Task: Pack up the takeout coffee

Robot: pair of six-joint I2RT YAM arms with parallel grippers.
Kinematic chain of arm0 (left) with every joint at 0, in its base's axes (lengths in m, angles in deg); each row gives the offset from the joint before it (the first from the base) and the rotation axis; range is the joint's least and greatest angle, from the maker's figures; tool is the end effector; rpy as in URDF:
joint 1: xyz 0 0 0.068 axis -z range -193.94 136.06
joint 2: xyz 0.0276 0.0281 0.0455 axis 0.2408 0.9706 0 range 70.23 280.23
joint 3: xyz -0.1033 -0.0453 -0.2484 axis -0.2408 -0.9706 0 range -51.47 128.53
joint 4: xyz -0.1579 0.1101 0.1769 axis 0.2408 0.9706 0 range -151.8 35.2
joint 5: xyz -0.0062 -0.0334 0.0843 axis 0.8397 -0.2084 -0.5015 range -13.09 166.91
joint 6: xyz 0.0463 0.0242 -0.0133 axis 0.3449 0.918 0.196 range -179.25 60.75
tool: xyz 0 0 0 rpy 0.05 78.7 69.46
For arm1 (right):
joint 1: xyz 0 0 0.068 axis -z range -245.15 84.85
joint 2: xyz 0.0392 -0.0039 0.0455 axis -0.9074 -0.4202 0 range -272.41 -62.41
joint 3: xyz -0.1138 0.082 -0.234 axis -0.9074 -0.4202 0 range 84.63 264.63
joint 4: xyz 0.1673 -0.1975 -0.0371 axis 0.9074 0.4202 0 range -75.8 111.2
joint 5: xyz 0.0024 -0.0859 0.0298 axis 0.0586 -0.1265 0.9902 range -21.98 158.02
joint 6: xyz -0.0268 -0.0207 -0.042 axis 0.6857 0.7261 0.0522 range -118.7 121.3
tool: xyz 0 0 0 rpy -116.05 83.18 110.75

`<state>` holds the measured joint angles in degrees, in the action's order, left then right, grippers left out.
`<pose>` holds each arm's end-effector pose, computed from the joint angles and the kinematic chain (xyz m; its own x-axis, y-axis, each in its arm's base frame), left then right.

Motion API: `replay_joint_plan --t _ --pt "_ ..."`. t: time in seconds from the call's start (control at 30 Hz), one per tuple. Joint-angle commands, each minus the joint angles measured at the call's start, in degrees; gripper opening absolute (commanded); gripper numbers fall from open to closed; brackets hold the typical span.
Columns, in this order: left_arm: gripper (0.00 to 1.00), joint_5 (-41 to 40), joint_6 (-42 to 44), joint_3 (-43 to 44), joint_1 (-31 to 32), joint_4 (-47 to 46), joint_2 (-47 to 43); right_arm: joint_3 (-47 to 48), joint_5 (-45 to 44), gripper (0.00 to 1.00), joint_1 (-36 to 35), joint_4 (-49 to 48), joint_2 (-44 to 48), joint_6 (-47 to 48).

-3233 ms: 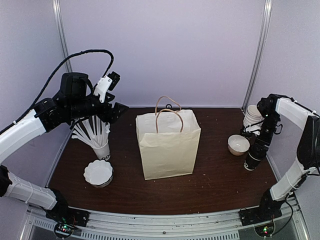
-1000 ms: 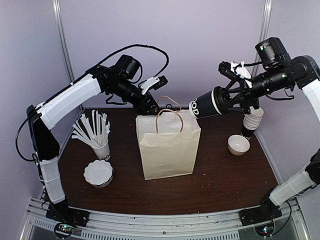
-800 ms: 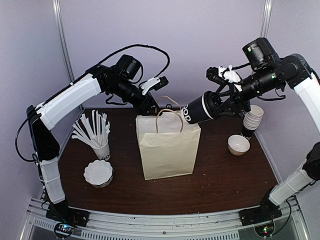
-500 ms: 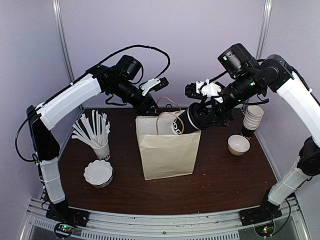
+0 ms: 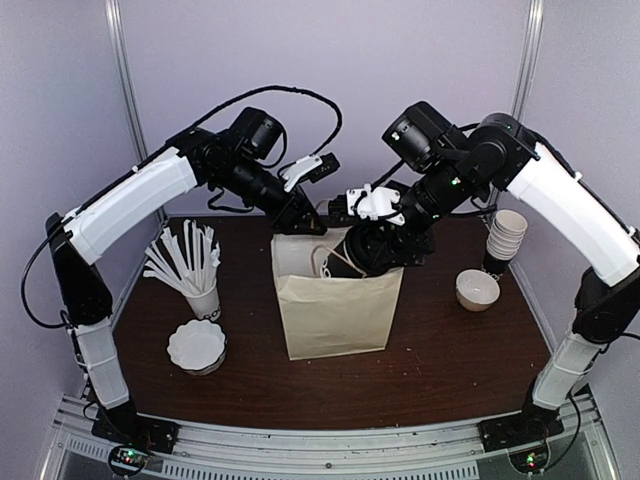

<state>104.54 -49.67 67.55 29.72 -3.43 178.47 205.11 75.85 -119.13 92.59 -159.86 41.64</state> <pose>0.2804 -0.2903 0.3911 -0.3873 0.5733 -0.7220 0.9151 0.3343 -0.2255 0.1833 0.2603 0.4364 0.1793 -0.8437 -0.5060 -0.9587 -0.0344 -0.2825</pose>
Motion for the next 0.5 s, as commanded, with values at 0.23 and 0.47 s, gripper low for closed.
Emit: replay_joint_plan --t 0.23,0.47 --pt "0.64 3.12 -2.04 -3.62 2.64 -0.45 -8.67 -11.57 -3.61 0.63 -7.26 0.78 9.65 0.79" --pt "0.67 9.19 -1.39 -6.83 3.23 0.93 -11.44 -18.61 -6.21 0.63 -8.89 0.1 13.32 1.04"
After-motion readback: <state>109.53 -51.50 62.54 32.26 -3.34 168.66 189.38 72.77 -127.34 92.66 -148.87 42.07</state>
